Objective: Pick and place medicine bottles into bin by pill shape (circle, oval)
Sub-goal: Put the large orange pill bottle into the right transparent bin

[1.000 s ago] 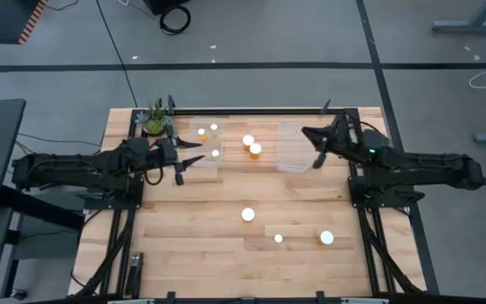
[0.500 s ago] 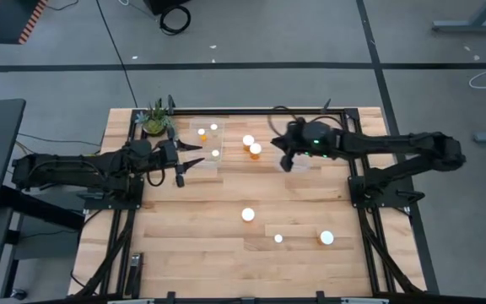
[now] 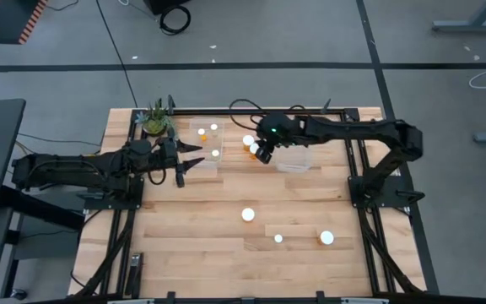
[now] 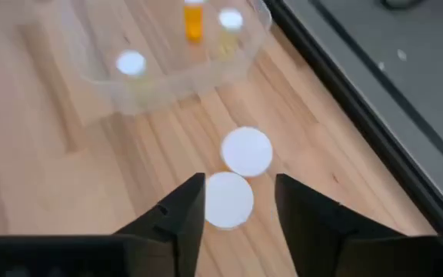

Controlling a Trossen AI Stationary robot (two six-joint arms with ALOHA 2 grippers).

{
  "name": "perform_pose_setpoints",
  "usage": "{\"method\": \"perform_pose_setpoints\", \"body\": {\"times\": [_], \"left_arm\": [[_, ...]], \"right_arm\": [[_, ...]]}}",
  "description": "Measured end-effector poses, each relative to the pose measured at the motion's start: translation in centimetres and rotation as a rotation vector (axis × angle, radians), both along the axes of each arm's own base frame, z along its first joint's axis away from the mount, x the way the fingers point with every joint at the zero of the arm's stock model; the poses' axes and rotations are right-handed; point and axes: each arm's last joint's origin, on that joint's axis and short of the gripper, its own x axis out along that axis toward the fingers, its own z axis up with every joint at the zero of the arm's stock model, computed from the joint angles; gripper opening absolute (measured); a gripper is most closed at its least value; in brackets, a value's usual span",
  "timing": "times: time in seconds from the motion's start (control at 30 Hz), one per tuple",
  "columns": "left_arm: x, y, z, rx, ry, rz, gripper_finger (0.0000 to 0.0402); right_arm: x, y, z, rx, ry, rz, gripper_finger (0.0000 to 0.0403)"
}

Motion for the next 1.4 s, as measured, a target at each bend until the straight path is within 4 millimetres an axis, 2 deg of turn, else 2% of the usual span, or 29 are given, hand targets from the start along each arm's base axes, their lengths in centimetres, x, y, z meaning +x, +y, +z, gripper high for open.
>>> {"method": "perform_pose_setpoints", "body": {"times": [0.17, 0.6, 0.73, 1.03, 1.4], "left_arm": [[0.0, 0.0, -0.2, -0.031, 0.014, 0.003, 0.0172], [-0.1, 0.0, -0.4, -0.029, 0.039, 0.003, 0.0172], [-0.1, 0.0, -0.4, -0.029, 0.038, 0.003, 0.0172], [-0.1, 0.0, -0.6, -0.029, 0.052, 0.003, 0.0172], [-0.1, 0.0, -0.6, -0.029, 0.053, 0.003, 0.0172]], "right_arm": [[1.4, -1.0, -0.2, 0.047, 0.09, -0.036, 0.0194], [4.0, -3.4, -2.5, 0.183, 0.222, -0.07, 0.0196], [4.5, -3.7, -3.3, 0.19, 0.254, -0.078, 0.0206], [5.0, -4.1, -5.2, 0.217, 0.301, -0.095, 0.0257], [5.4, -4.2, -6.9, 0.254, 0.333, -0.083, 0.0263]]}}
